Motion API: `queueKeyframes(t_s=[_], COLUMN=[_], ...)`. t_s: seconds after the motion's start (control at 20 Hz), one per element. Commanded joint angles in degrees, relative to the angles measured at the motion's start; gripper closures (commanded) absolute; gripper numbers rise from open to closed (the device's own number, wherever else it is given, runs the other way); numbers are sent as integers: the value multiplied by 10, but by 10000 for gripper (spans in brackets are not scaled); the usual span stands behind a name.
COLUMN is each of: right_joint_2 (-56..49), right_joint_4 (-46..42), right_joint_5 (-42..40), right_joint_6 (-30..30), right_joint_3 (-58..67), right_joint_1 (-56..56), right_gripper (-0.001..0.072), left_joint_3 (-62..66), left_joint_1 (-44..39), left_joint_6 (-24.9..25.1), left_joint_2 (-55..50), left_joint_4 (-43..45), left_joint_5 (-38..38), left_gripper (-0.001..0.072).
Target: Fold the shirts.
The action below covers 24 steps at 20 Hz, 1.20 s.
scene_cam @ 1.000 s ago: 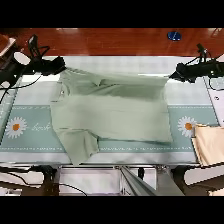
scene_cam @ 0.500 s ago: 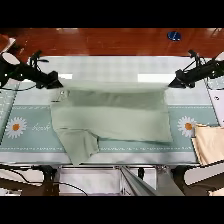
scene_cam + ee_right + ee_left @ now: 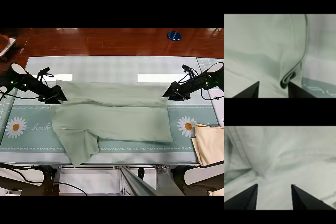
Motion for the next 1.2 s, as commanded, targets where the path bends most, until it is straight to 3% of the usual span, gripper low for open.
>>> queueKeyframes(t_s=[0.0, 0.1, 0.25, 0.4, 0.55, 0.65, 0.9, 1.05, 1.1, 1.15], right_joint_2=[58, 139, 286, 433, 511, 529, 533, 532, 532, 532], right_joint_4=[-36, -104, -134, -44, 41, 72, 72, 21, -6, -41], right_joint_5=[40, 28, -76, -147, -164, -153, -165, -169, -151, -135], right_joint_6=[7, 28, 110, 89, 69, 45, 51, 56, 55, 55], right_joint_3=[-6, -23, -154, -339, -459, -493, -500, -480, -468, -464], right_joint_1=[-7, -18, -43, -44, -43, -44, -45, -106, -145, -181], right_gripper=[298, 298, 298, 298, 298, 299, 299, 298, 299, 299], left_joint_3=[10, -19, -160, -346, -451, -489, -523, -523, -522, -522], left_joint_1=[21, 50, 124, 195, 224, 205, 121, 69, 64, 63], left_joint_6=[-20, -5, 10, 52, 56, 60, 60, 59, 52, 38], left_joint_2=[30, 96, 202, 277, 332, 333, 314, 302, 299, 298], left_joint_4=[26, 26, 24, -2, -75, -100, -121, -118, -119, -121], left_joint_5=[-82, -75, -54, -31, 44, 61, 118, 138, 148, 164], left_gripper=[198, 198, 198, 198, 198, 198, 198, 201, 253, 427])
